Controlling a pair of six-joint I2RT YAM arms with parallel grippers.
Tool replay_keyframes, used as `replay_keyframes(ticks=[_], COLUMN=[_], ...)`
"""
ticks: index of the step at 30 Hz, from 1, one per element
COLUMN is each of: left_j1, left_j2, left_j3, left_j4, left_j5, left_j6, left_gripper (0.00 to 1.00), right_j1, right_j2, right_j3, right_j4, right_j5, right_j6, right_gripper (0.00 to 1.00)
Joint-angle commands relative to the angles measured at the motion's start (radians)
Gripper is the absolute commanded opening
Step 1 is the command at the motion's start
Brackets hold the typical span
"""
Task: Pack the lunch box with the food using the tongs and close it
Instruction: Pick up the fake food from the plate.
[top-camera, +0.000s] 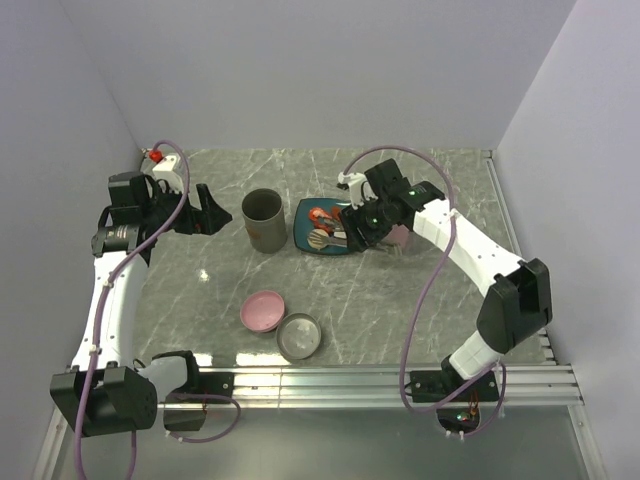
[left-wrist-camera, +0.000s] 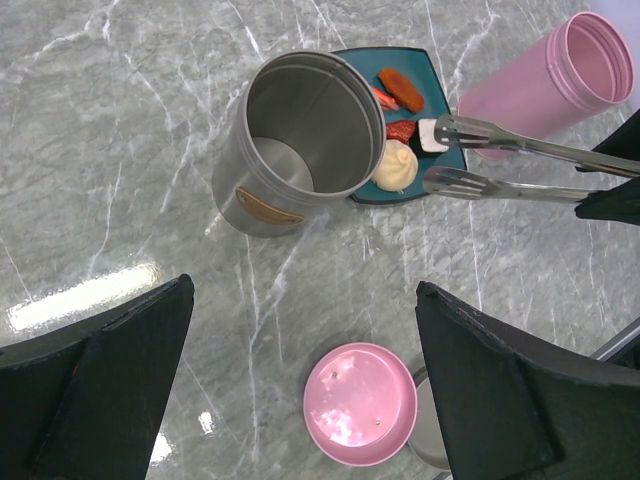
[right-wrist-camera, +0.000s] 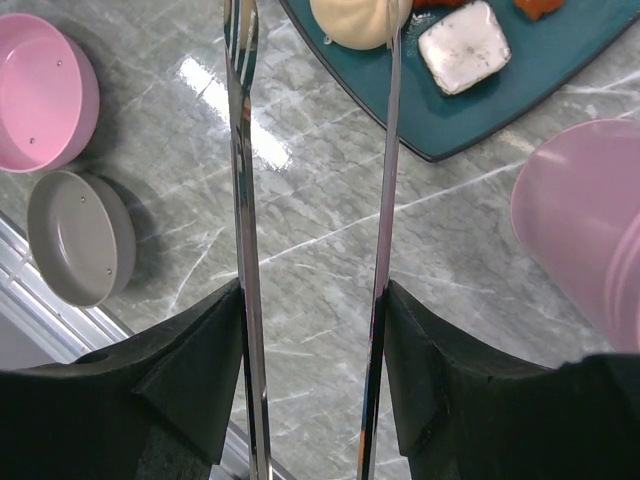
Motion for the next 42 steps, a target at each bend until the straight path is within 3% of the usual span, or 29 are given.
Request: replay_keyframes(ticks=[1,42], left_j1=[0.001,0.002], left_j2=[0.003,0.006], left_j3=[0.034,0.019], left_j4=[0.016,0.029], left_j5=[0.025,0.026], left_j6=[-0.013,-0.024], left_gripper=[0.99,0.99], right_j1=[-0.006,0.008], right_j2=[0.021,0.124], right_j3=[0.046,0.021], right_j4=[0.022,0.104], right_j5=[-0.022,0.062], right_j6=[0.004,-0.028], right_gripper=[0.61,0.59])
